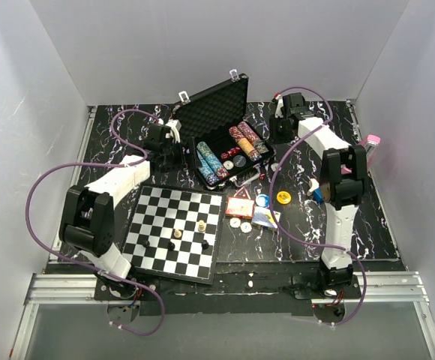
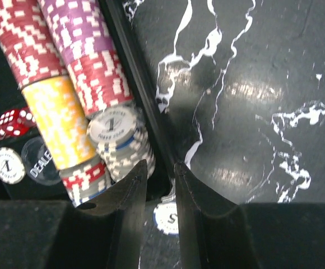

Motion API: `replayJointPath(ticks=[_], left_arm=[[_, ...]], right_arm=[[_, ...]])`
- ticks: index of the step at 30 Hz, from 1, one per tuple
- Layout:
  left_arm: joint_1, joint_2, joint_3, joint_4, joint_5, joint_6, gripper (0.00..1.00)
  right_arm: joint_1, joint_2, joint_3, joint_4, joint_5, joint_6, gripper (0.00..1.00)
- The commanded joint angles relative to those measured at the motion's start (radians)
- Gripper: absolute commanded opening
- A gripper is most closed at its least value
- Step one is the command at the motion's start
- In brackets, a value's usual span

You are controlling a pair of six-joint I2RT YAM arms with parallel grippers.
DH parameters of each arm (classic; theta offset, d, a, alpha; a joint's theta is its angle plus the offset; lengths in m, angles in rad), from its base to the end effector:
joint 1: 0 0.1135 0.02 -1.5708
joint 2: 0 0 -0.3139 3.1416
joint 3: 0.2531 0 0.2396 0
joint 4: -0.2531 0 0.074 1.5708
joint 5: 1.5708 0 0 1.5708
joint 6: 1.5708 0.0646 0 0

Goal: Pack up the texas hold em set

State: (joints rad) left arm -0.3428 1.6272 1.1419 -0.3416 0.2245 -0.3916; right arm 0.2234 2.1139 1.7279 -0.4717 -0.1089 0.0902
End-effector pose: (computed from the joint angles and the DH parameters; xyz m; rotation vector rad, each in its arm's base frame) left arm 0.3376 -0.1358 0.2710 0.0481 2.4598 -0.6028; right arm 0.4959 0.1199 0.2459 -0.2118 2.4312 0.2733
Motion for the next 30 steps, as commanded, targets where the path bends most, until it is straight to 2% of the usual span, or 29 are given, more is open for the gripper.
replayJointPath(ticks=[1,7,19,25,30], left_arm=[[0.018,0.003,0.032,0.033,0.055,-0.021,0.98],[0.025,0.008,0.016,0.046,0.059,-0.013,0.98],[0.033,0.007,0.022,0.056,0.085,-0.021,0.98],[0.036,0.002,0.024,0.055,0.09,-0.023,0.98],[0.037,-0.012,0.022,0.055,0.092,-0.024,0.98]], right_arm=[[-0.016,0.053,0.113,-0.005,0.005,-0.04,0.34],[-0.024,0.142,0.257,-0.119,-0.038,-0.083,0.33],[-0.022,0.169,0.266,-0.214,-0.133,-0.087,0.34],[-0.018,0.227,0.352,-0.287,-0.121,-0.067,0.34],[-0.01,0.253,0.371,-0.329,-0.092,-0.055,0.29]])
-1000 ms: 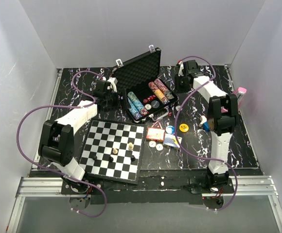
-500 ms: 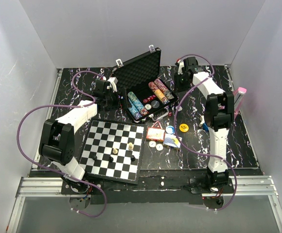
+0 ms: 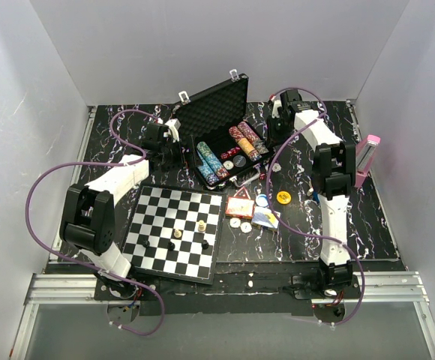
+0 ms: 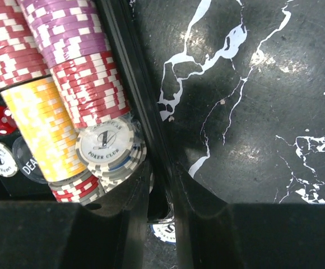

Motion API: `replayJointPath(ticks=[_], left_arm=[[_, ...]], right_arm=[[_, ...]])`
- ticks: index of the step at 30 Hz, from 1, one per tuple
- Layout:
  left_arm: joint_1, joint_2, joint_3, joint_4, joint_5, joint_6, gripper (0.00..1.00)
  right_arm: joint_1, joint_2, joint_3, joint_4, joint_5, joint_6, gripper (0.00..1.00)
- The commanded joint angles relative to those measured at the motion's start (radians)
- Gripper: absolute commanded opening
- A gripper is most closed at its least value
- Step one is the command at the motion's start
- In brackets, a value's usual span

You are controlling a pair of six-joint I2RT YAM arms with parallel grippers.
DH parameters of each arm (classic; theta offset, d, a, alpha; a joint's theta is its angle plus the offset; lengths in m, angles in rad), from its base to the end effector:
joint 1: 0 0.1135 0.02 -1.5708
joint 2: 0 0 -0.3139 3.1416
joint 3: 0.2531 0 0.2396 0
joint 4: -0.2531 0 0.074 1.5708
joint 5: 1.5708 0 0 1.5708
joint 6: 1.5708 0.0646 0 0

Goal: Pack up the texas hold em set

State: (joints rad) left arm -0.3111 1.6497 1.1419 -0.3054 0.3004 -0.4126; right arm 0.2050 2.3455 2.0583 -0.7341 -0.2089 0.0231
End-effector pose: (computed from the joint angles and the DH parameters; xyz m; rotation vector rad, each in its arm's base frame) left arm 0.3463 -0.1314 0.2675 0.0231 2.4517 -0.6913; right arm 0.5364 0.1252 0.2127 -0.3123 2.5797 0.3538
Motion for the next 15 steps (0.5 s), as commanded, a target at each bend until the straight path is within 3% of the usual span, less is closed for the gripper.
replayJointPath(ticks=[1,5,11,15], left_arm=[[0.006,-0.036,0.025,0.019,0.016,-0.002,0.98],[0.007,-0.045,0.025,0.019,0.022,-0.005,0.98],[0.009,-0.06,0.024,0.019,0.026,-0.006,0.98],[0.01,-0.07,0.022,0.019,0.029,-0.008,0.98]], right_arm=[[0.008,0.023,0.037,-0.068,0.009,0.015,0.28],[0.008,0.028,0.036,-0.086,0.046,0.037,0.25],[0.008,0.017,-0.015,-0.1,0.049,0.057,0.01],[0.008,-0.05,-0.133,-0.05,0.078,0.089,0.01]])
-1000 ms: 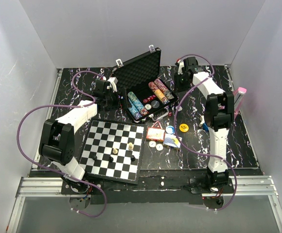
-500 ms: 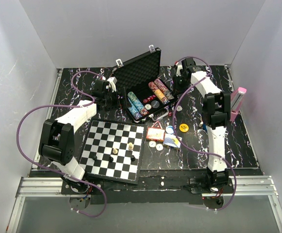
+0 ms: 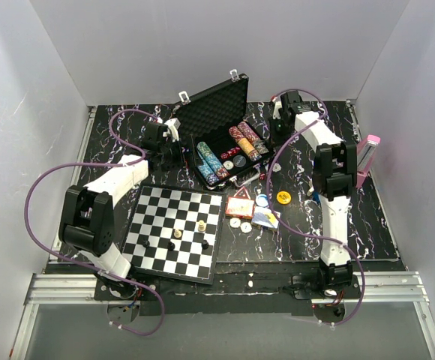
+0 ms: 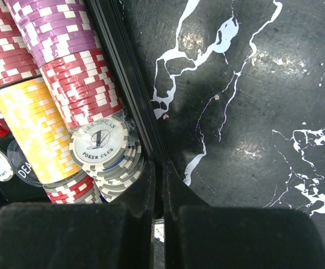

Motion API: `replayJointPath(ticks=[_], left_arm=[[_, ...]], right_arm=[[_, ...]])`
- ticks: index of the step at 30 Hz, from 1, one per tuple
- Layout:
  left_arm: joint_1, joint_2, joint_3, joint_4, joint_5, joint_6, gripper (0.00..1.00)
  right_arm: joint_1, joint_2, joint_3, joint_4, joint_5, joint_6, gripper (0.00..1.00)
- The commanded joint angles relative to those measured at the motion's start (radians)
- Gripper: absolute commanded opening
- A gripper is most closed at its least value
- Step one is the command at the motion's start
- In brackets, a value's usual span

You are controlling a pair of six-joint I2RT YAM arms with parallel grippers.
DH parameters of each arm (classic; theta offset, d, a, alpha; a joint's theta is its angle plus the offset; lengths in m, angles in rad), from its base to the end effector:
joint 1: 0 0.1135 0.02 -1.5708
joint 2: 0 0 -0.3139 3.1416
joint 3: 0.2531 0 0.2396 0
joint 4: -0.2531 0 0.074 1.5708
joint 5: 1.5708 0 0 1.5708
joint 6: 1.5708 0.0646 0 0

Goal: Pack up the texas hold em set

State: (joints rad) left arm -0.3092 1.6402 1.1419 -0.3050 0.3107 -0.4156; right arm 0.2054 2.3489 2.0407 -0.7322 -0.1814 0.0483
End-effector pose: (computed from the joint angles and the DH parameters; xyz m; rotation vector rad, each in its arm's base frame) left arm 0.3448 -0.1309 0.2710 0.0243 2.4426 -0.7060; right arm 0.5352 0.1234 0.2052 -0.2701 2.6064 0.3263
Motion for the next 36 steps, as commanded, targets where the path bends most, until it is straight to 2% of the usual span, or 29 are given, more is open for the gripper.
replayJointPath(ticks=[1,19,24,26,27,30,33,36], left_arm=[[0.009,-0.063,0.022,0.018,0.021,-0.005,0.98],[0.01,-0.131,0.007,0.027,0.036,-0.014,0.98],[0.01,-0.164,0.002,0.018,0.034,-0.005,0.98],[0.01,-0.186,0.002,0.004,0.019,0.009,0.98],[0.01,-0.204,-0.001,0.0,0.007,0.02,0.98],[0.01,-0.255,-0.007,-0.032,-0.021,0.055,0.98],[0.009,-0.304,-0.03,-0.052,-0.064,0.09,0.98],[0.01,-0.335,-0.045,-0.065,-0.094,0.113,0.98]], right_arm=[[0.008,-0.081,-0.15,-0.036,0.059,0.076,0.01],[0.008,-0.373,-0.602,0.134,0.149,0.303,0.01],[0.008,-0.425,-0.616,0.165,0.148,0.331,0.01],[0.008,-0.451,-0.59,0.151,0.174,0.326,0.11],[0.008,-0.468,-0.579,0.148,0.177,0.323,0.24],[0.008,-0.543,-0.565,0.145,0.212,0.311,0.45],[0.017,-0.641,-0.614,0.203,0.191,0.291,0.54],[0.041,-0.709,-0.692,0.246,0.132,0.272,0.55]])
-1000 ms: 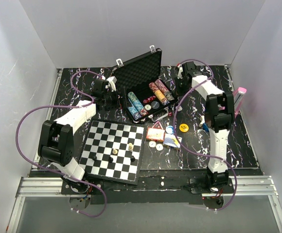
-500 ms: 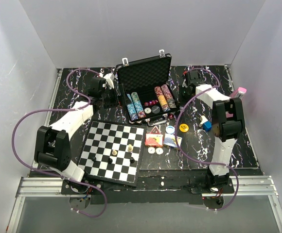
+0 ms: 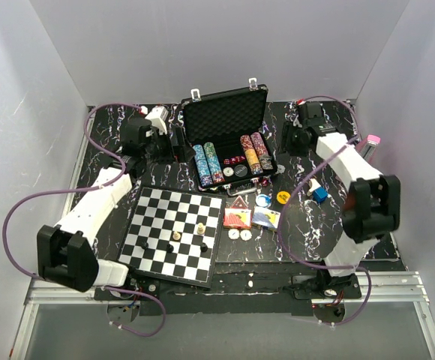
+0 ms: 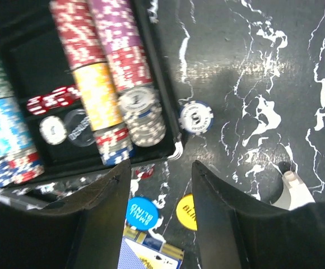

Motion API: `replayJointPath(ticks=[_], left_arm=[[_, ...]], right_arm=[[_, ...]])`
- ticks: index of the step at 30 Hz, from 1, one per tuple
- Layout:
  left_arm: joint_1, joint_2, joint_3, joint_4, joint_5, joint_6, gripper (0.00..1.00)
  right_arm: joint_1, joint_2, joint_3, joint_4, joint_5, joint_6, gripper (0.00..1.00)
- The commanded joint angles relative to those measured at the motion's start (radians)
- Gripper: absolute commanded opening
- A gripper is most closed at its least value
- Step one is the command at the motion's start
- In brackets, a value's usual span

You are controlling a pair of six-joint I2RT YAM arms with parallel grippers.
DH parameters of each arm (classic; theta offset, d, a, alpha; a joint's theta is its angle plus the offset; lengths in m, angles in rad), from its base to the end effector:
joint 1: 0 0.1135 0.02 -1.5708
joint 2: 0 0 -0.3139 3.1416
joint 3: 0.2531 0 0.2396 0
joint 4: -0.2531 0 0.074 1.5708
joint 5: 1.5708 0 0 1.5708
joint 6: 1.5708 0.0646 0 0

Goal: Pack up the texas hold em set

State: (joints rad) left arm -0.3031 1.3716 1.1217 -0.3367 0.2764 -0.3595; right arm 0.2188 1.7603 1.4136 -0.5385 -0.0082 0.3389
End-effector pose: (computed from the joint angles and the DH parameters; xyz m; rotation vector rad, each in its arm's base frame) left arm 0.2914 -0.1096 0.3466 0.1022 2.2090 -0.6746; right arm 0.3957 0.0885 0.2921 0.1448 2.4686 0.2527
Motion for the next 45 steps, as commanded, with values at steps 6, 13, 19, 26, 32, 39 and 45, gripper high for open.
replayJointPath(ticks=[6,13,19,26,32,39,45], left_arm=[[0.004,-0.083,-0.019,-0.036,-0.06,0.07,0.98],[0.004,-0.097,-0.019,-0.041,-0.072,0.079,0.98],[0.002,-0.097,-0.019,-0.039,-0.065,0.077,0.98],[0.004,-0.094,-0.02,-0.039,-0.068,0.079,0.98],[0.004,-0.091,-0.019,-0.039,-0.063,0.079,0.98],[0.004,-0.092,-0.019,-0.041,-0.068,0.08,0.98],[0.004,-0.091,-0.017,-0.039,-0.068,0.08,0.98]], right_arm=[[0.114,-0.118,-0.153,0.063,-0.049,-0.069,0.48],[0.154,-0.059,-0.197,0.09,-0.006,-0.069,0.44],[0.183,-0.007,-0.209,0.12,0.042,-0.074,0.43],[0.221,0.021,-0.228,0.137,0.134,-0.025,0.42],[0.225,0.031,-0.263,0.186,0.116,0.005,0.4],[0.226,0.05,-0.272,0.239,0.143,-0.009,0.37],[0.229,0.076,-0.265,0.253,0.132,-0.014,0.37]])
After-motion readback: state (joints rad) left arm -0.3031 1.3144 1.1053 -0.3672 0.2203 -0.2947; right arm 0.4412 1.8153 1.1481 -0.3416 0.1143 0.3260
